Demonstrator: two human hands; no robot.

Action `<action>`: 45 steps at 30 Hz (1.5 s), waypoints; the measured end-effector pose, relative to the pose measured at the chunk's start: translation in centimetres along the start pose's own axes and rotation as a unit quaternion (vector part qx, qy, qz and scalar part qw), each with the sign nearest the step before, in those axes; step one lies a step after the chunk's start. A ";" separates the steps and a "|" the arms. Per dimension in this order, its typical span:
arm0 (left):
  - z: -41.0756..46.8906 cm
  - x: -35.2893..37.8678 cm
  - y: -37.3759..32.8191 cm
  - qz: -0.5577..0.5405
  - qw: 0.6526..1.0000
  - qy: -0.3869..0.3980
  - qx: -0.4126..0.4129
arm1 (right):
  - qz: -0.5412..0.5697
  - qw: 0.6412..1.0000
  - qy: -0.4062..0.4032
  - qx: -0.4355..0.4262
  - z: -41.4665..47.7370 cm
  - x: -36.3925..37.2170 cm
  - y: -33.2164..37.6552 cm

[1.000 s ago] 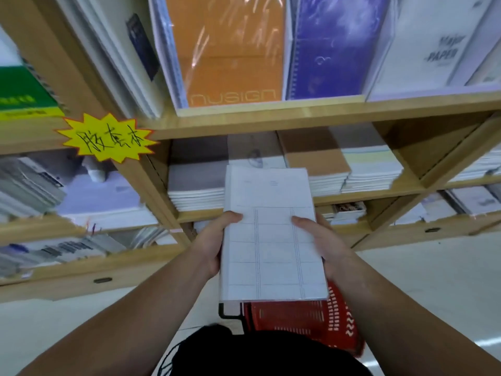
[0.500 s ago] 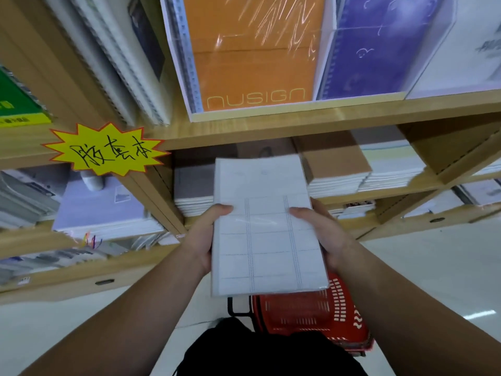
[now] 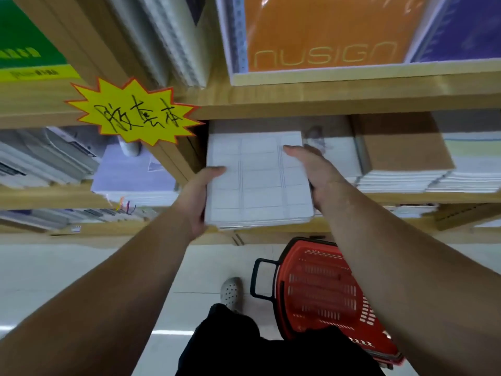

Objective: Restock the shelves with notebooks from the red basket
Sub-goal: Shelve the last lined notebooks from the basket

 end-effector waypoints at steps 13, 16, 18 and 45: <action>-2.8 0.5 7.0 -0.200 0.980 -0.024 -0.012 | -0.050 0.998 0.032 -0.010 -4.6 -3.0 -3.5; -4.1 1.5 8.0 -0.243 0.969 -0.048 -0.007 | -0.057 0.995 0.076 -0.017 -6.0 -3.1 -5.2; -4.5 2.5 8.9 -0.264 0.964 -0.040 -0.009 | -0.075 0.992 0.088 -0.041 -6.7 -2.8 -5.5; 2.8 1.1 -0.4 -0.152 0.987 0.009 0.056 | -0.145 0.982 -0.022 -0.117 -0.7 3.8 0.9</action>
Point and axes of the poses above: each hand's wrist, its own z-axis towards the middle knuckle, its own x-axis out of the palm, y = z × x, the point moved 10 cm from there along z, towards the middle knuckle, and after that the axes turned 10 degrees about z, right-handed, at the moved point
